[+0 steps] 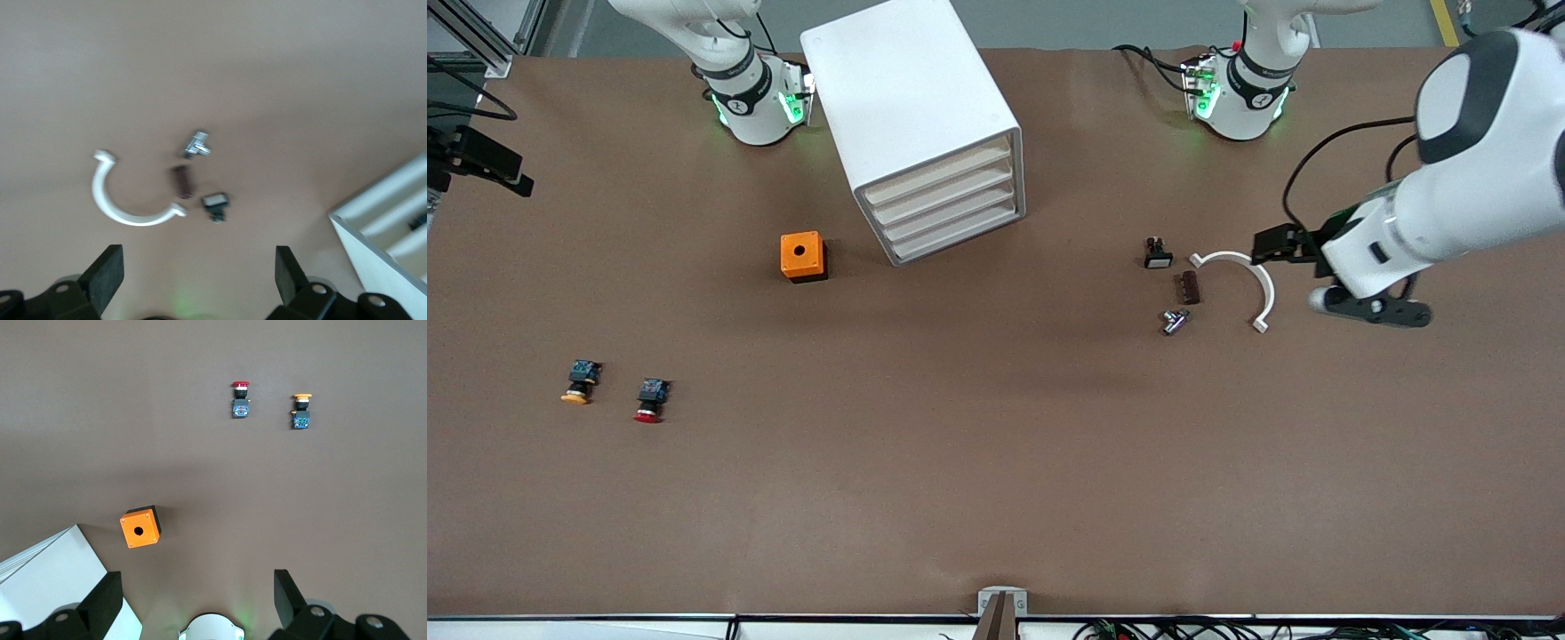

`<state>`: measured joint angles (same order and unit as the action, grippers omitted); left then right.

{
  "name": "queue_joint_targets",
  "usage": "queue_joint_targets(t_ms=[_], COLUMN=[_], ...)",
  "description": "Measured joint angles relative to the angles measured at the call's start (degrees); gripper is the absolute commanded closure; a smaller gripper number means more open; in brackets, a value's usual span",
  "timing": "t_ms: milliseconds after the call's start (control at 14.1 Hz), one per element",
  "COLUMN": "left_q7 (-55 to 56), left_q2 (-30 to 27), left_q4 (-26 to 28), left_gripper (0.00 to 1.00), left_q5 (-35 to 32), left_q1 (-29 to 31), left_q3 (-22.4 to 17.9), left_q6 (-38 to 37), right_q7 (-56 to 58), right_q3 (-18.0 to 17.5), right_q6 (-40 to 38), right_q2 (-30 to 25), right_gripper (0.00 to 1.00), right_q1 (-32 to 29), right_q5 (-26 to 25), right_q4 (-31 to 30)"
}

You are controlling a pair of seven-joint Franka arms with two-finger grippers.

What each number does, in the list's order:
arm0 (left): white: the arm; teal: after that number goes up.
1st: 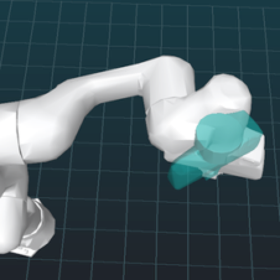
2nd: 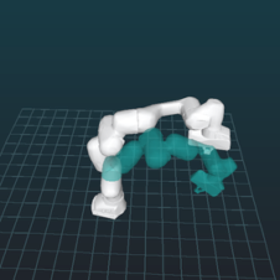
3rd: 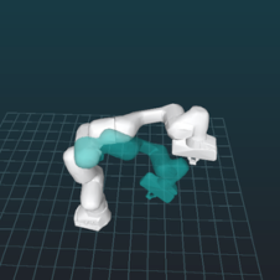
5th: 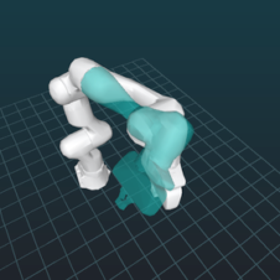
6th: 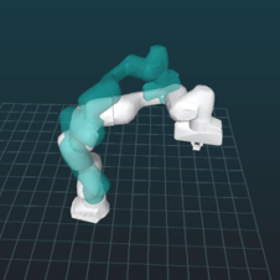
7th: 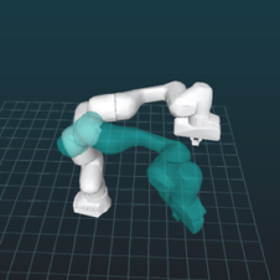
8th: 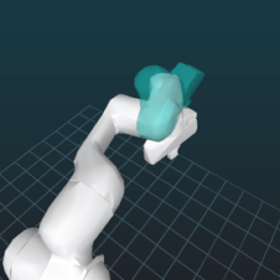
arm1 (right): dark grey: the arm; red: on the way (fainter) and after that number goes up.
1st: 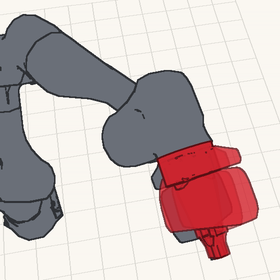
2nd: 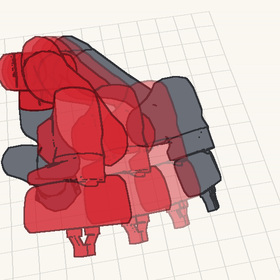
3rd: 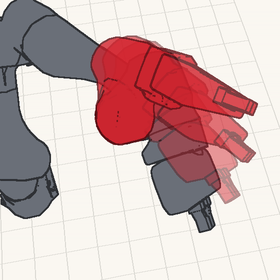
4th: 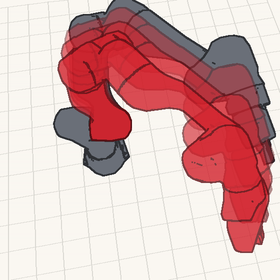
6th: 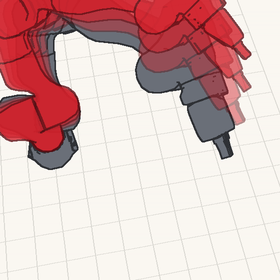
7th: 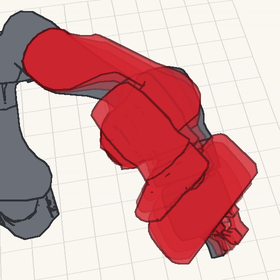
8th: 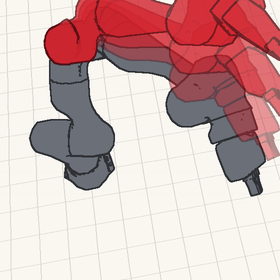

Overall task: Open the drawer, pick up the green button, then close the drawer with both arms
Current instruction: 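Reach the left gripper to the white cabinet's drawer handle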

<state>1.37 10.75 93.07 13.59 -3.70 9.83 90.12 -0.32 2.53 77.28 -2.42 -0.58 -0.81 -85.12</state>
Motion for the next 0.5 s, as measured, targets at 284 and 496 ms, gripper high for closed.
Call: queue_joint_targets(t_ms=[284,496], left_q7=[-1.91,-6.28], left_q2=[6.67,11.03], left_q4=[0.44,0.55], left_gripper=[0.00,0.00], left_q5=[8.49,14.11], left_q1=[-0.33,-0.51], left_q3=[4.04,6.38], left_q6=[-0.04,0.00], right_q7=[-0.09,-0.09], right_q3=[-0.42,-0.40], right_q6=[-0.13,-0.21], right_q2=[0.27,0.30], right_gripper=[0.00,0.00], right_q1=[1.32,1.32], right_q5=[0.00,0.00], right_q4=[-0.16,-0.16])
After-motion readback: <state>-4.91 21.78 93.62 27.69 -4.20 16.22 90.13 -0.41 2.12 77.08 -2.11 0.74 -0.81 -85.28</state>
